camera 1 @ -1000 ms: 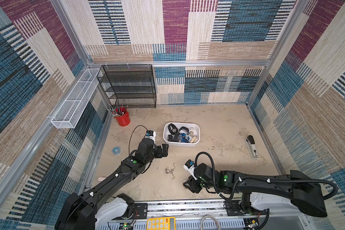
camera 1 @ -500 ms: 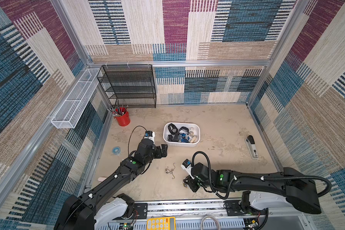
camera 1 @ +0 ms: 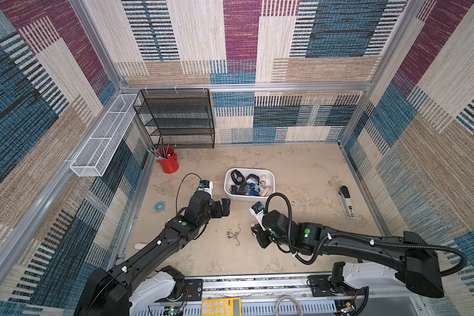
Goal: Put the watch into the storage box
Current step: Pick up the watch at the center of the board, then place the watch in the storage box.
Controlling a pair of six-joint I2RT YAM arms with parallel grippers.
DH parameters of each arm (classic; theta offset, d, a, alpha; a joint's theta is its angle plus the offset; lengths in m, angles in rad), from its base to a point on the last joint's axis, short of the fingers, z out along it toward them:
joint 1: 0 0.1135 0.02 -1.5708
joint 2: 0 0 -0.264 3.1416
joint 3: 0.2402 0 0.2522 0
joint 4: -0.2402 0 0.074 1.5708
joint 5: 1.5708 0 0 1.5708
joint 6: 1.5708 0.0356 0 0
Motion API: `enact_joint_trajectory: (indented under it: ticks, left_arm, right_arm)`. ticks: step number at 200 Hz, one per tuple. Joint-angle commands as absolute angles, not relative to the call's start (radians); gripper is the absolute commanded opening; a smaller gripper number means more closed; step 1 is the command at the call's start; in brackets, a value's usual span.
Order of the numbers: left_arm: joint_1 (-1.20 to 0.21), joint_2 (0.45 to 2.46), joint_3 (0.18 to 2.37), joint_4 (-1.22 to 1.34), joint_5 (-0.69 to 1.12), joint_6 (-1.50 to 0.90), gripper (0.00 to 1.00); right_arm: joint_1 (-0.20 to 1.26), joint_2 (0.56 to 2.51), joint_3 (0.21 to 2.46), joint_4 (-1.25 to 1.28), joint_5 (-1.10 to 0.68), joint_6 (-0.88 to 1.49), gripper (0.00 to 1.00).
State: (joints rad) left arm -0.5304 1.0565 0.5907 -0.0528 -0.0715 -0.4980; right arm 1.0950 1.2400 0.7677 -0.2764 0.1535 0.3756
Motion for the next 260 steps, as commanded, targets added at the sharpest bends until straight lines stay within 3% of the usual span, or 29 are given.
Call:
enact_joint_trajectory:
  ticks: [1,52,137,260]
  left_arm:
    - [-0.529,1.04,0.583,-0.064,-0.066,-0.506,0.99]
    - [-0.527,1.004,0.563,-0.089,-0.074,-0.508,1.0]
    - [-0.528,0.913,0.505,-0.153,-0.069,-0.532,1.0]
    - [-0.527,0.867,0.494,-0.215,-0.043,-0.541,0.99]
  right_arm:
    - [1.049,1.239,0.804,-0.275,0.178,0.352,0.12]
    - [0.871,1.276,0.911,-0.218,0.16,0.28,0.14]
    - [0.649,1.52,1.086,-0.157,0.136,0.242,0.15]
    - [0.536,1.749,1.15,-0.039,0.168,0.218,0.15]
